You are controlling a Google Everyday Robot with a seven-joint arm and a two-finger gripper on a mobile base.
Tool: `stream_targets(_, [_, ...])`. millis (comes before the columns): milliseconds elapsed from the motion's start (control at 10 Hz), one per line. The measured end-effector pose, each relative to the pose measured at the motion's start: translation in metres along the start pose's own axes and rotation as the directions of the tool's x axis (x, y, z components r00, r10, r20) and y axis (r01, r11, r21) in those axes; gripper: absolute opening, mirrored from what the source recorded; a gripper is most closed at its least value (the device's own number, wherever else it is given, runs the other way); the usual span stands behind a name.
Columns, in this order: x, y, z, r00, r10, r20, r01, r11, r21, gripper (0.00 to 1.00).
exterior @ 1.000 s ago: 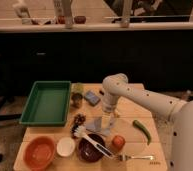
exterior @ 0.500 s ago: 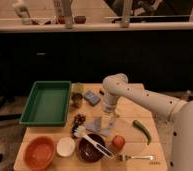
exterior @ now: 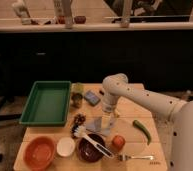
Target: Place towel in table surface
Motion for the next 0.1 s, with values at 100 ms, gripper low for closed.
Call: stream_targets(100, [0.0000, 0.0000, 0.0000, 1.000, 0.000, 0.000, 0.000, 1.000, 0.000, 0.80])
